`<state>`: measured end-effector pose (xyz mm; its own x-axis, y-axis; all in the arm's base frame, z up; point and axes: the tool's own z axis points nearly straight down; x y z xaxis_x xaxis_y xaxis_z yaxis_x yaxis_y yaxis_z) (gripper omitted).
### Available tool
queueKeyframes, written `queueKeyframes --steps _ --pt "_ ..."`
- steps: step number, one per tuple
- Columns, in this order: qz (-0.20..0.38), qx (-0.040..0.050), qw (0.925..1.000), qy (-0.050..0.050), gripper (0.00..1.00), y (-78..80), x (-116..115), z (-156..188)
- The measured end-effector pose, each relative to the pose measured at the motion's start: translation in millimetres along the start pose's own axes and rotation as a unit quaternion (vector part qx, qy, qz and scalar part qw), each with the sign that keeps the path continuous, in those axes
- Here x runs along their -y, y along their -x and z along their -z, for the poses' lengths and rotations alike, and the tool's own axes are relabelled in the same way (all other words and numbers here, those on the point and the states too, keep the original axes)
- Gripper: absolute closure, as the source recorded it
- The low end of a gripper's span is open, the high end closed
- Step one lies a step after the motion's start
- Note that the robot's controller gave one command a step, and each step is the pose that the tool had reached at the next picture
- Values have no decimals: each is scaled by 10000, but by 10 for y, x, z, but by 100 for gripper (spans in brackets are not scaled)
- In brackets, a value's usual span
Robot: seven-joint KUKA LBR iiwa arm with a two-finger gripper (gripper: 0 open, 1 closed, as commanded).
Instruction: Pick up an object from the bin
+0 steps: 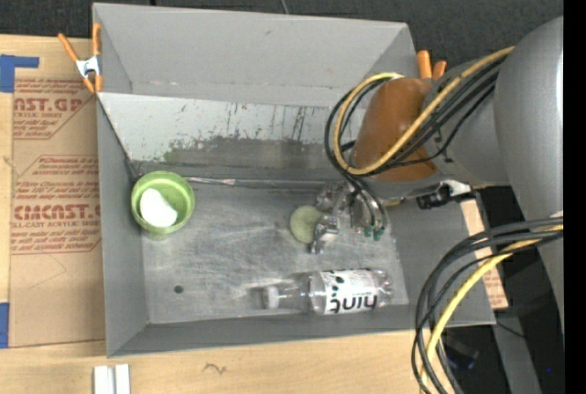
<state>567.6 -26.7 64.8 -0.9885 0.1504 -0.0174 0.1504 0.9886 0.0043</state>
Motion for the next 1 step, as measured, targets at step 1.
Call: queueKeyframes --steps 1 --pt "-100 -9 9999 -1 100 -10 2 20"
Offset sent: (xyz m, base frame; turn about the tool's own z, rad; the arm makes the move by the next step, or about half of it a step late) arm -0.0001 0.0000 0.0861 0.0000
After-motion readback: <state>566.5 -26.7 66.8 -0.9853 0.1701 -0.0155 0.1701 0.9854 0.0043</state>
